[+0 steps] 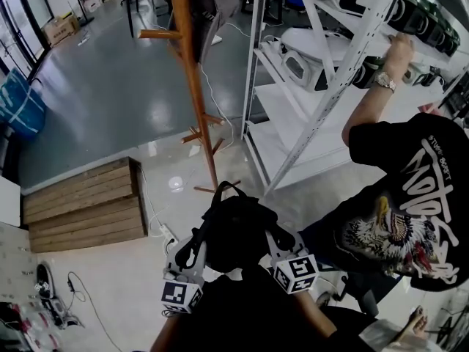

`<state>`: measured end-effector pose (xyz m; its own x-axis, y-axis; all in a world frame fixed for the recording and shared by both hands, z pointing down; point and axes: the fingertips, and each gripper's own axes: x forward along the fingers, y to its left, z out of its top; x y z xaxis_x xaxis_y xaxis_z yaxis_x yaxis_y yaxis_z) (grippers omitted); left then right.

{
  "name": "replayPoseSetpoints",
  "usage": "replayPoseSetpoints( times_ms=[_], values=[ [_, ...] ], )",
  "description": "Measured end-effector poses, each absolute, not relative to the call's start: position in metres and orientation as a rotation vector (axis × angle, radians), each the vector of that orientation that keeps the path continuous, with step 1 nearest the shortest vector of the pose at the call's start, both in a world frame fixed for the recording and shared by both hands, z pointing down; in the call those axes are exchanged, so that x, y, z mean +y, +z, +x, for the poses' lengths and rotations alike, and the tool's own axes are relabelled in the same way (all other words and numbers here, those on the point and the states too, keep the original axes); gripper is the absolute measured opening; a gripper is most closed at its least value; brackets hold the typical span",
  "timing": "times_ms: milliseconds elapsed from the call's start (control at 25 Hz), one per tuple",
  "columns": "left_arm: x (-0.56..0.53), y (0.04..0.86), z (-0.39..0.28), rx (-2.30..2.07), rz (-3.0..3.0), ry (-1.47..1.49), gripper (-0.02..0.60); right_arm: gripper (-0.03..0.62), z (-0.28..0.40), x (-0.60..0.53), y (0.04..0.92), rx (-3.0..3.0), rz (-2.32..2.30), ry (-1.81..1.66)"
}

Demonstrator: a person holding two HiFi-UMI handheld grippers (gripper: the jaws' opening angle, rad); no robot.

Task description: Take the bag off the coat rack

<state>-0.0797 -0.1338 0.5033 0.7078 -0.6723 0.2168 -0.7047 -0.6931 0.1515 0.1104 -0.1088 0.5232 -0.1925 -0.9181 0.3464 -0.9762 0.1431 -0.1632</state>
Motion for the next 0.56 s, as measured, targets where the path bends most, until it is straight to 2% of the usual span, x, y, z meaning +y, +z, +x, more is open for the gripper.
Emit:
replayPoseSetpoints(
  times_ms=[560],
  values=[
    [-0.1330,0.5041,-0.0803,-1.088,2.692,0.209,0.081,0.064,0.1098,-0.1041,0.5263,-2.234,1.899,0.555]
  ],
)
